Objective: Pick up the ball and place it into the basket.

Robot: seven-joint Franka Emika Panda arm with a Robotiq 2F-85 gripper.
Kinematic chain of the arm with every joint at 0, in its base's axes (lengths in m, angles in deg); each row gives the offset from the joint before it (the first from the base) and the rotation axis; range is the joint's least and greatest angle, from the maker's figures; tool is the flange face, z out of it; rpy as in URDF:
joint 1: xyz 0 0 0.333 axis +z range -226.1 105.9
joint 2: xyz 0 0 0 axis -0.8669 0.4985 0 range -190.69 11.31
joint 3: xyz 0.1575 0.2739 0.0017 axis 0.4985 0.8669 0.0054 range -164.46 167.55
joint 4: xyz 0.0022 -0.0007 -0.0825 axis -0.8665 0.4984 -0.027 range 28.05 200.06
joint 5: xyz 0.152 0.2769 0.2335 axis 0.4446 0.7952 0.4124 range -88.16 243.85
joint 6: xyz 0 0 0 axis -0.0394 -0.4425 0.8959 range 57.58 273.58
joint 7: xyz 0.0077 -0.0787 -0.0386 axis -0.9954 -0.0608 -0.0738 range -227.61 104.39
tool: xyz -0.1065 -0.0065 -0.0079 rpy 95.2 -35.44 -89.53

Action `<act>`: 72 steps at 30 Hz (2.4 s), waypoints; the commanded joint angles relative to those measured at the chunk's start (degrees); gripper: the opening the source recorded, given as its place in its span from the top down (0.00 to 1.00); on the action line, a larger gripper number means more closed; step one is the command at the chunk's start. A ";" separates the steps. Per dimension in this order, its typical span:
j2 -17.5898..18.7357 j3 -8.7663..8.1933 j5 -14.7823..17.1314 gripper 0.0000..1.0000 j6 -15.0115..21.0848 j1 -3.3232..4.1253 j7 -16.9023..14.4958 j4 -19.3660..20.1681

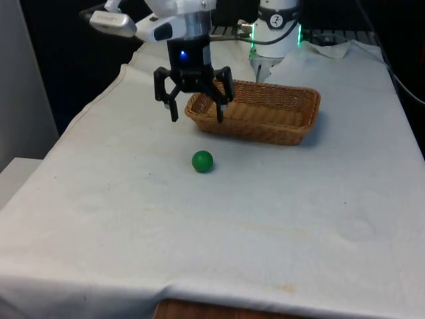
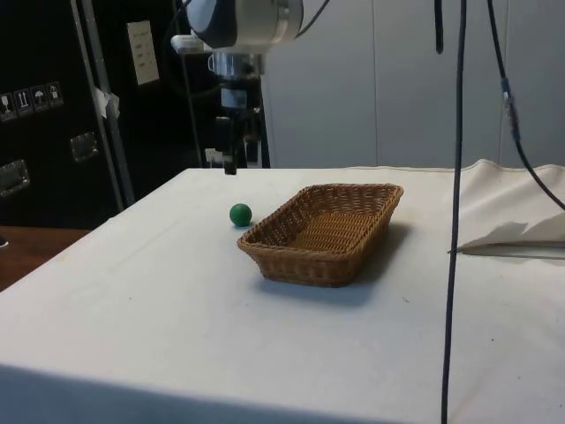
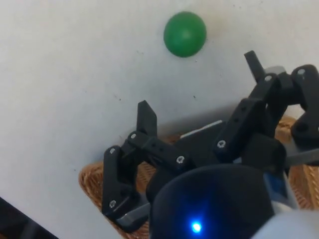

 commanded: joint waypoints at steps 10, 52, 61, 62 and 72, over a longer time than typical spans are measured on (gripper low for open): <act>4.30 0.69 7.33 0.00 0.46 -0.52 -4.01 -1.09; 11.92 1.20 15.18 0.39 1.20 0.63 -4.87 -4.24; 11.92 1.15 15.18 1.00 1.26 0.74 -4.76 -4.18; 11.92 1.15 15.13 1.00 1.26 0.74 -4.76 -4.18; 9.57 -0.57 14.04 1.00 0.80 2.06 -4.81 -2.29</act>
